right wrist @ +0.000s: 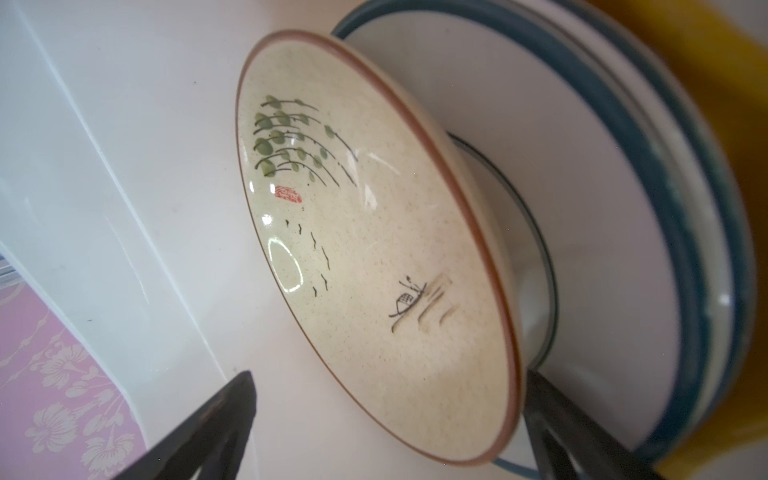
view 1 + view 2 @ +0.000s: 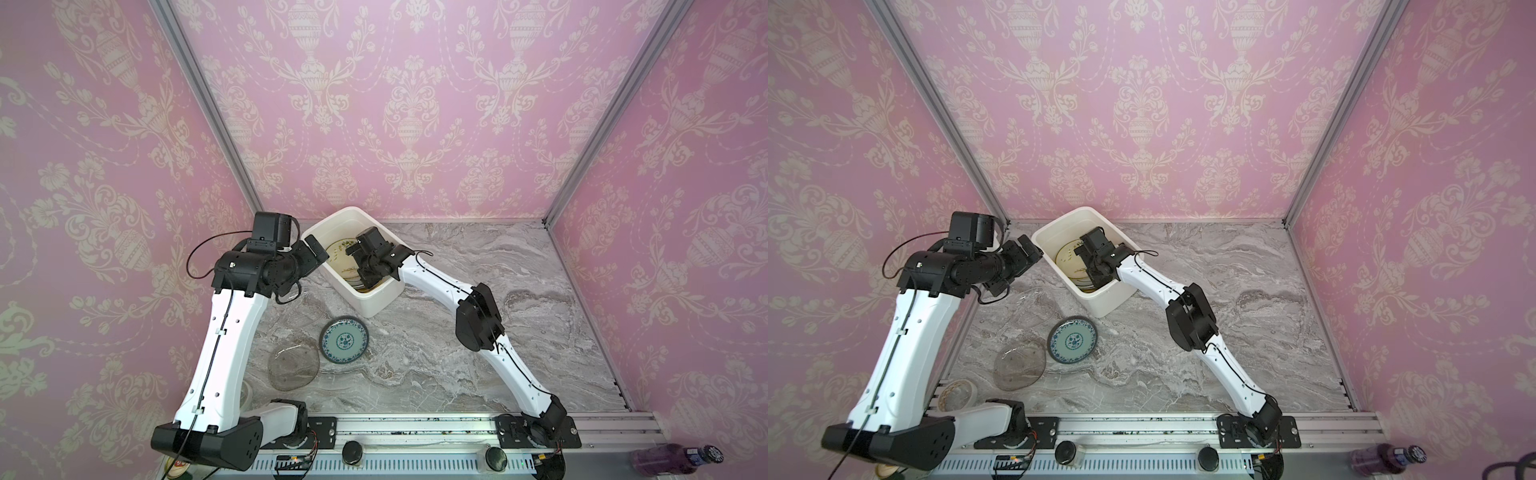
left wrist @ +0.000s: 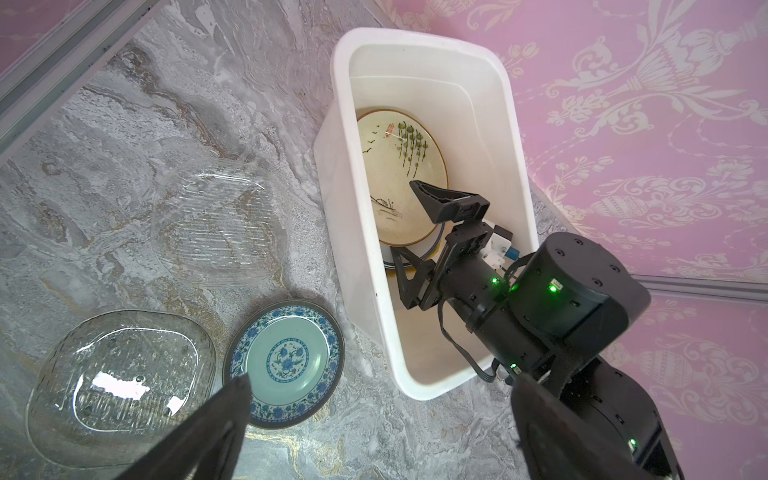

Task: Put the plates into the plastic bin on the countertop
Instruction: 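Open the right gripper to release the cream plate in the bin, then raise the right gripper from the bin and move it toward the blue-and-white plate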

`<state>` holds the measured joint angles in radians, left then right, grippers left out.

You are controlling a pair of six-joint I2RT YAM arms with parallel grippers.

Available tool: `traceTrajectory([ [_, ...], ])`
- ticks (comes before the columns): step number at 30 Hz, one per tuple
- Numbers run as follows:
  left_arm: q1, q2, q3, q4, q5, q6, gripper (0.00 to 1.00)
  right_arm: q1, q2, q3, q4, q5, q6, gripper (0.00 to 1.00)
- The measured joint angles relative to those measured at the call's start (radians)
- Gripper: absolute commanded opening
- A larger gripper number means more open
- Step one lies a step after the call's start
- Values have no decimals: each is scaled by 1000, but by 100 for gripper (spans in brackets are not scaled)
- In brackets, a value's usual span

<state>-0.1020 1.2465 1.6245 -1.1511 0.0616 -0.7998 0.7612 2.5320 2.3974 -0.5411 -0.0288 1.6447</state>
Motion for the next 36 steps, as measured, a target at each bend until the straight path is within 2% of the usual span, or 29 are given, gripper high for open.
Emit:
traceTrajectory([
  [6, 1, -29, 37, -20, -25, 35, 99, 0, -37, 47, -68, 12, -57, 100],
  [9, 1, -53, 48, -48, -39, 58, 99, -7, -95, 55, -93, 56, -106, 100],
  [16, 2, -124, 77, -135, -51, 85, 99, -46, -320, 36, -116, 130, -238, 100],
  [22, 2, -169, 108, -227, -41, 116, 99, -40, -528, -54, -114, 133, -386, 98],
  [24, 2, -179, 119, -254, -26, 131, 99, -39, -609, -134, -95, 121, -436, 96],
  [28, 2, -189, 133, -306, 17, 151, 99, -39, -851, -468, 16, 74, -503, 89],
  [32, 2, -186, 113, -347, 53, 164, 99, -21, -1099, -805, 89, 52, -526, 88],
  [36, 2, -187, 20, -357, 62, 163, 99, 29, -1285, -1020, 128, 56, -547, 89],
])
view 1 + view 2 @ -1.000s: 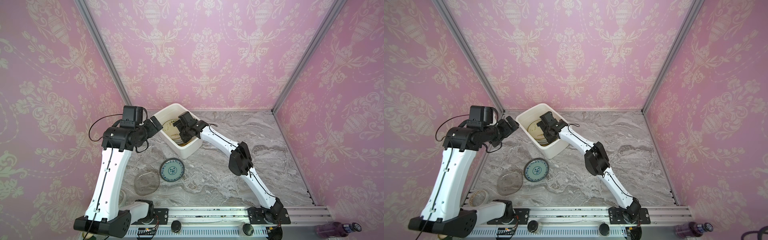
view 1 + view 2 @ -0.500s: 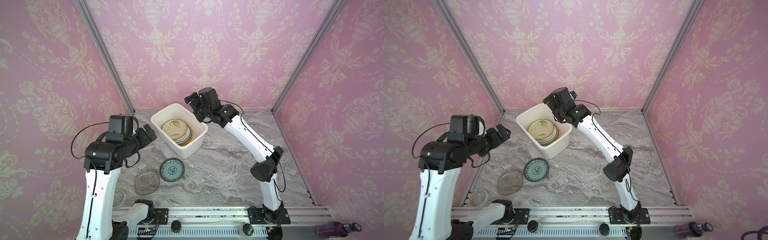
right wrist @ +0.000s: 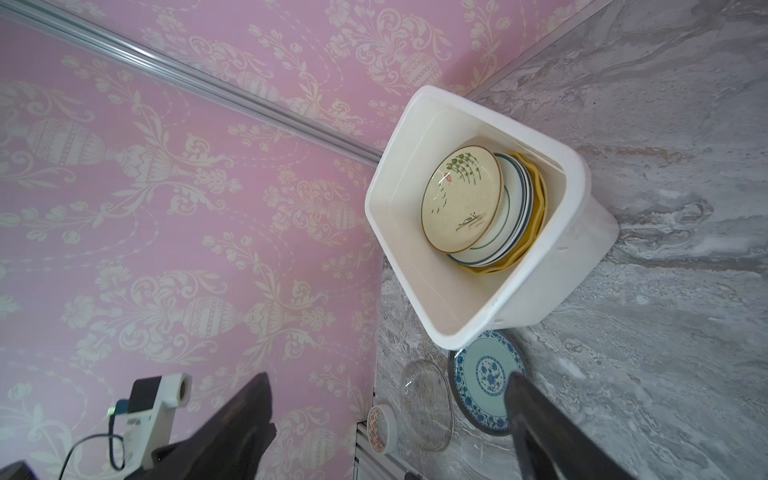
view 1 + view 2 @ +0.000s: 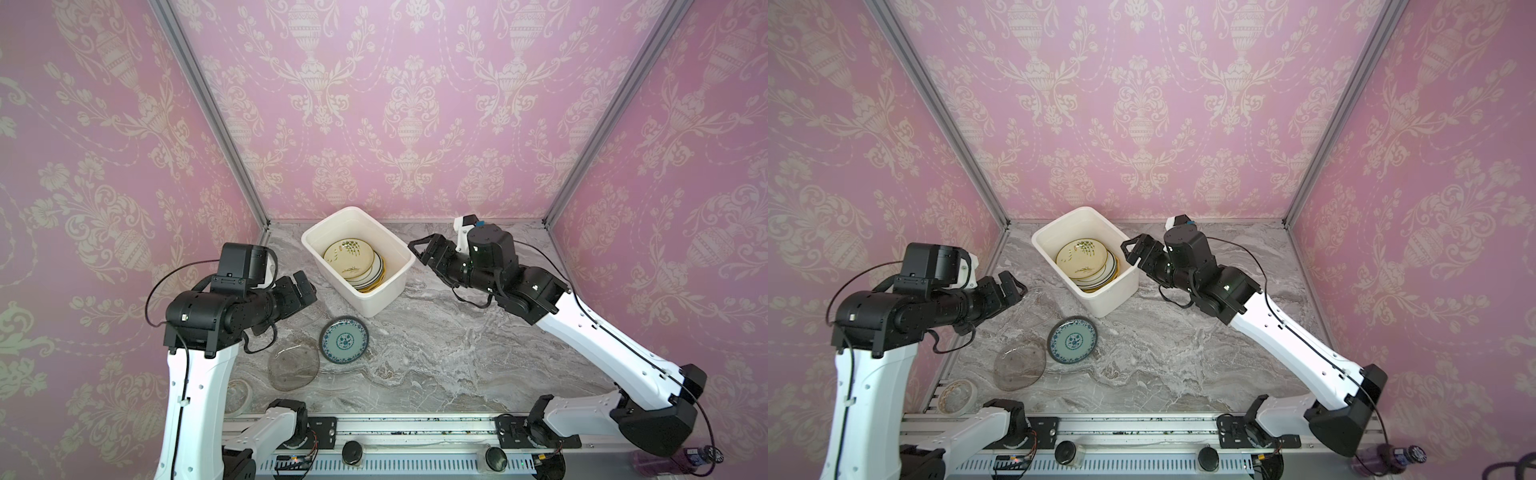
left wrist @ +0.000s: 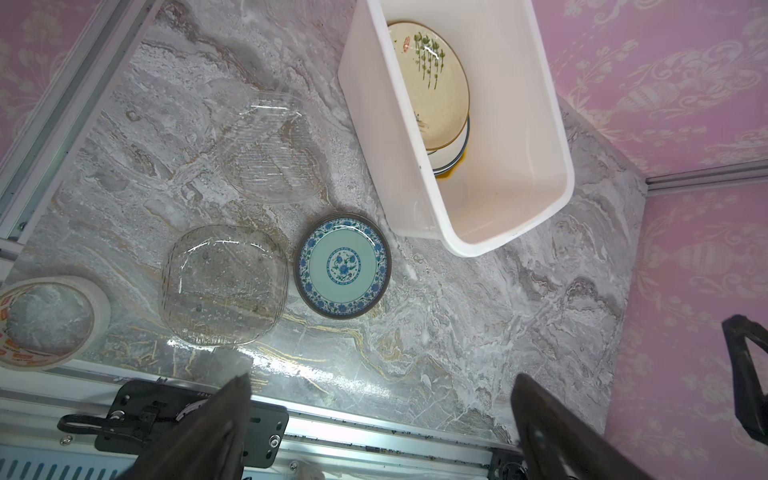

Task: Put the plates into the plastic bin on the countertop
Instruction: 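Raise the right gripper from the bin and move it toward the blue-and-white plate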

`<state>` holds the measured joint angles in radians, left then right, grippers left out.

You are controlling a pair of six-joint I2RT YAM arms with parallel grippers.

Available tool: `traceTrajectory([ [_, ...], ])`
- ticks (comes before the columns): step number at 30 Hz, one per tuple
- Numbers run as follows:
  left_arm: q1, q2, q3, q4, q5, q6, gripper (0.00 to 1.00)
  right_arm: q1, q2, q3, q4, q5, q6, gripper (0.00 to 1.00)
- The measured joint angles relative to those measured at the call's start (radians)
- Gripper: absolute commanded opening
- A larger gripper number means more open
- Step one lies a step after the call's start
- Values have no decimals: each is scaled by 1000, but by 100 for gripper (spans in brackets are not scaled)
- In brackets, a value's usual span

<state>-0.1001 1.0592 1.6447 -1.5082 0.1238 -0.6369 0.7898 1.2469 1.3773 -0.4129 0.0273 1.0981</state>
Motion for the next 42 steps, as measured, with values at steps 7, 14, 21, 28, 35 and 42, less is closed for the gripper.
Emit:
traceTrajectory([
  [7, 0, -42, -281, 70, 23, -70, 99, 127, -285, -411, 145, 80, 13, 89],
  [14, 0, -133, -472, 179, -11, -220, 99, 270, -314, -669, 335, 173, 16, 88],
  [21, 0, -90, -541, 283, -23, -306, 99, 312, -232, -814, 580, 202, -15, 89],
  [28, 0, -69, -598, 377, -25, -399, 99, 312, -40, -847, 768, 165, -9, 88],
  [35, 0, -62, -683, 463, -36, -499, 99, 250, 133, -833, 880, 31, 53, 87],
  [42, 0, 24, -722, 558, -36, -509, 99, 225, 388, -725, 1005, -122, 138, 86],
])
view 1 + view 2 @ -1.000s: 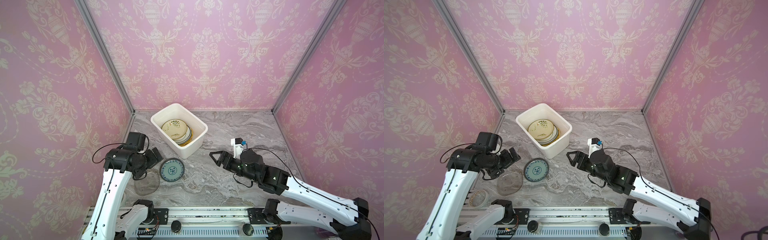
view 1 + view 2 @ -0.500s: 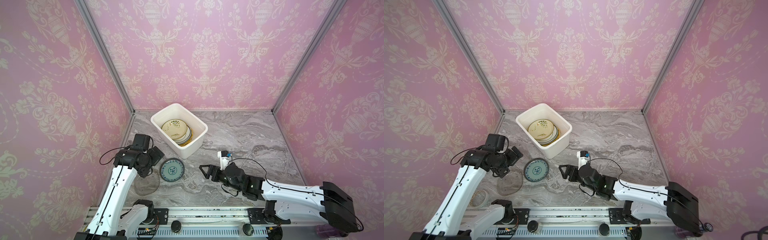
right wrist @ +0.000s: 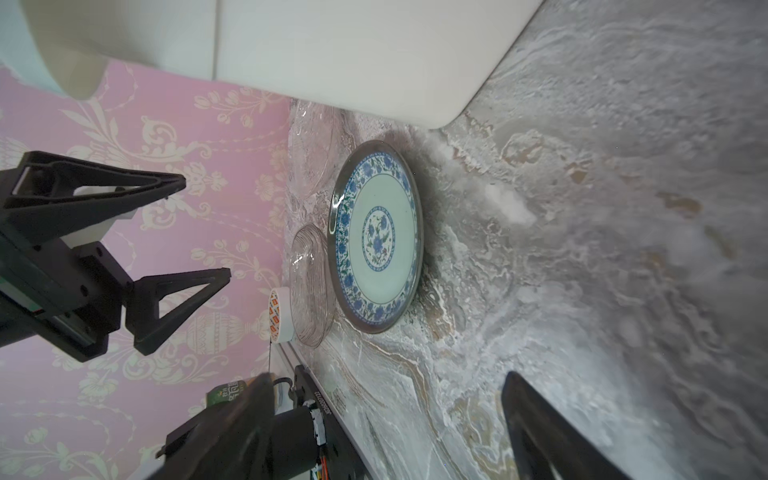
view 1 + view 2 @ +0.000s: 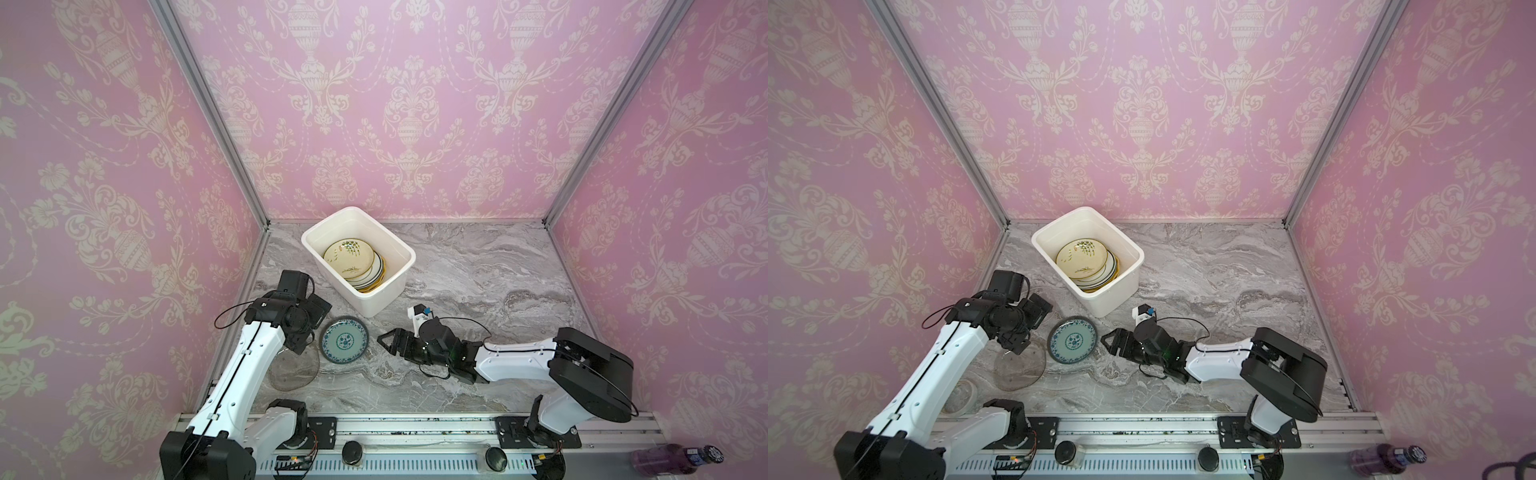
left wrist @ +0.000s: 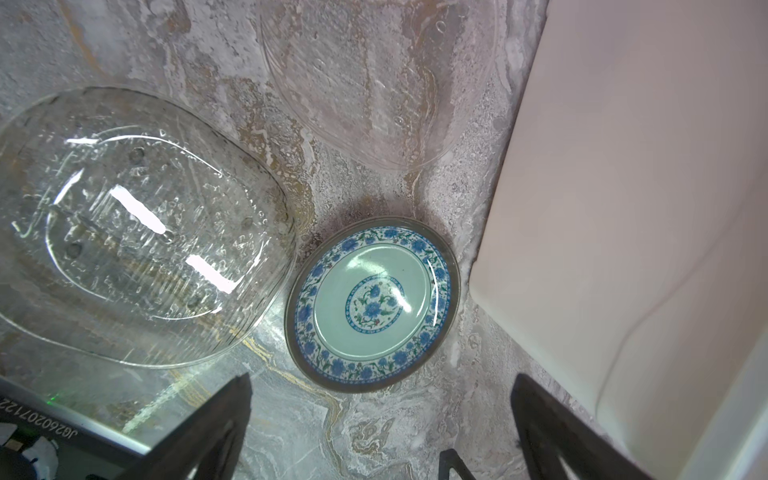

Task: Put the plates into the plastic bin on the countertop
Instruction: 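Raise the right gripper from the bin and move it toward the blue-and-white plate, then grip the blue-and-white plate rim with the right gripper and tilt it up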

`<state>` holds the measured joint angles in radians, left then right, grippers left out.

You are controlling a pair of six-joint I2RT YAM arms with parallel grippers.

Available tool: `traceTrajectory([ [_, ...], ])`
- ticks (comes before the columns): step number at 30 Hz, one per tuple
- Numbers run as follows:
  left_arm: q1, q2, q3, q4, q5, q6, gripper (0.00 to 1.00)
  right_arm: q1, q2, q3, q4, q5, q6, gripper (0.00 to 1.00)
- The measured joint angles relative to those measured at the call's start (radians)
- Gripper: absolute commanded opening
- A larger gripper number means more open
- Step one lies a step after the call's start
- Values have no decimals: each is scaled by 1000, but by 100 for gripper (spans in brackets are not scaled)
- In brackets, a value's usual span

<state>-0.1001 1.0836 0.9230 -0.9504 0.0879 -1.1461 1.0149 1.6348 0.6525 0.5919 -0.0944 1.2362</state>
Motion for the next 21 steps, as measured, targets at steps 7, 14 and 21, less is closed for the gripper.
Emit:
traceTrajectory([
  [7, 1, 55, -62, 92, 13, 4, 99, 0, 159, 47, 153, -53, 105, 85],
  [14, 12, 112, -84, 142, 19, 31, 99, 0, 252, 63, 217, -65, 204, 84],
  [21, 12, 169, -89, 194, 37, 72, 99, 1, 310, 113, 256, -79, 254, 83],
])
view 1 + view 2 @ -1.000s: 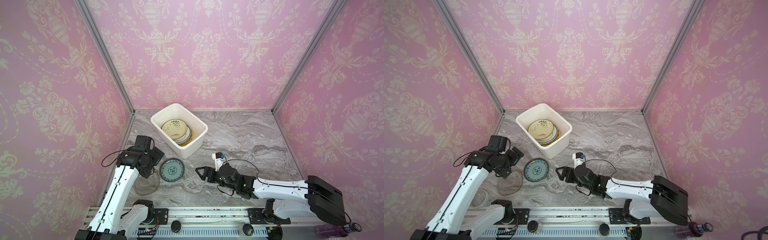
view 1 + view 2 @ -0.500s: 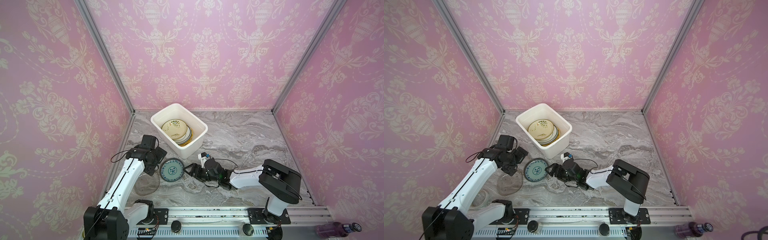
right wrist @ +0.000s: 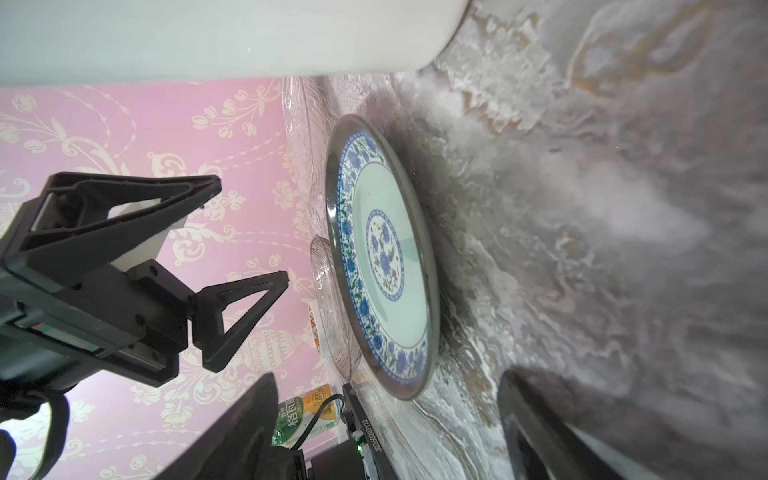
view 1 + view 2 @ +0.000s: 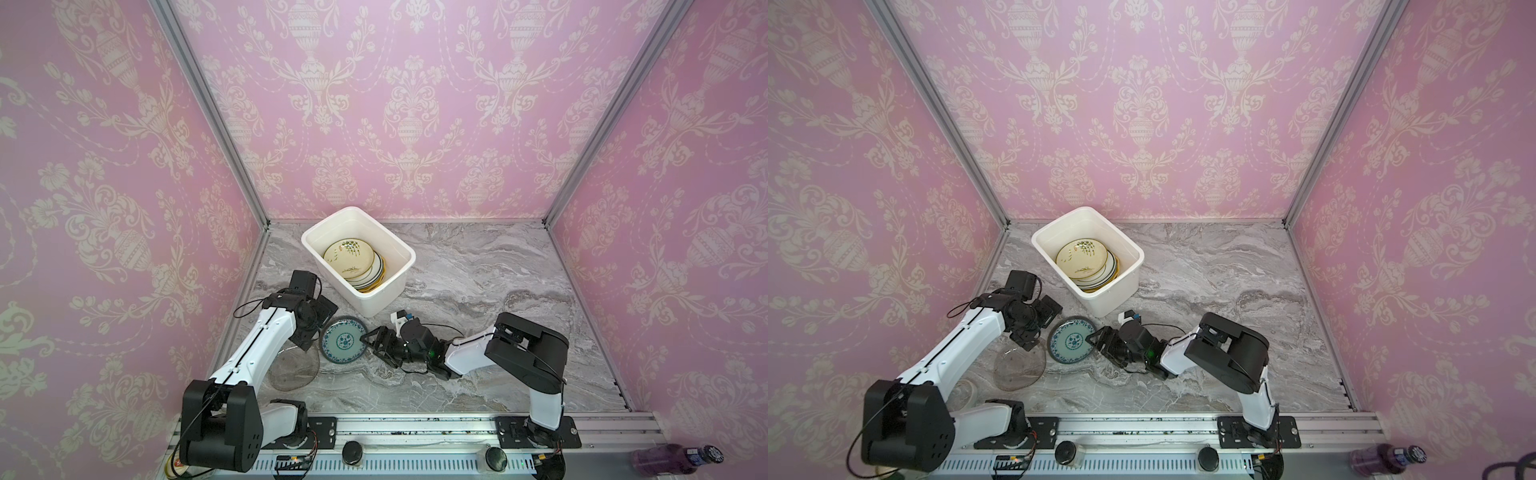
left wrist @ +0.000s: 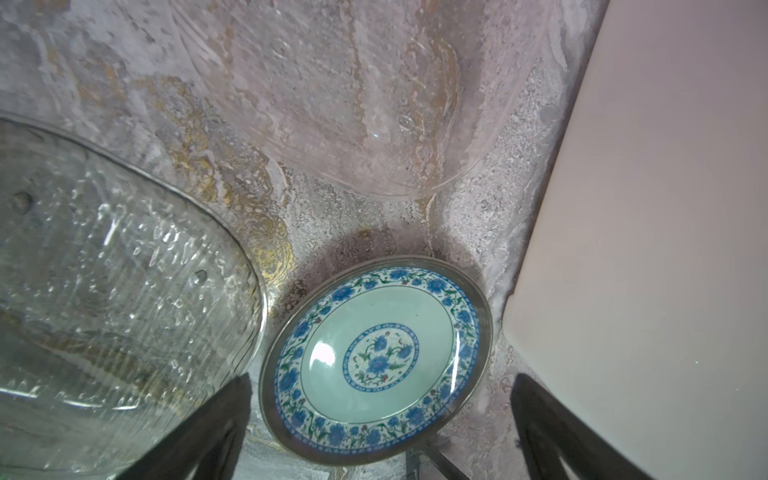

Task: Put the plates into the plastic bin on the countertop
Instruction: 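Grip the blue-and-white plate rim with the right gripper and tilt it up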

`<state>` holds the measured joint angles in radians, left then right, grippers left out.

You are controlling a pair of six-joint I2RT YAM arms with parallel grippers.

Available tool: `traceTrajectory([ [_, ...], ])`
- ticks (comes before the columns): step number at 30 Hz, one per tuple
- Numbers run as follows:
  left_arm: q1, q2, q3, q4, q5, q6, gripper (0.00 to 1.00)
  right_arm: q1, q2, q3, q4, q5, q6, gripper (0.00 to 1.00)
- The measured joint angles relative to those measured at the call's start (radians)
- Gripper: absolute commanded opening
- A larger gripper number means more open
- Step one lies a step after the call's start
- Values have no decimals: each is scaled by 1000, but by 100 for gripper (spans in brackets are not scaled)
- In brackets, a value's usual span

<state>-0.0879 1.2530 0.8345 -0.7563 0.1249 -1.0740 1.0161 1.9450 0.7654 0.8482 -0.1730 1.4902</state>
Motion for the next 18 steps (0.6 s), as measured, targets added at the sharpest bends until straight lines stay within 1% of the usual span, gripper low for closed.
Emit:
traceTrajectory([
  [11, 0, 74, -42, 75, 36, 3, 99, 1, 50, 41, 36, -23, 31, 82],
  [18, 0, 103, -47, 105, 39, 3, 94, 1, 64, 55, 41, -39, 33, 81],
])
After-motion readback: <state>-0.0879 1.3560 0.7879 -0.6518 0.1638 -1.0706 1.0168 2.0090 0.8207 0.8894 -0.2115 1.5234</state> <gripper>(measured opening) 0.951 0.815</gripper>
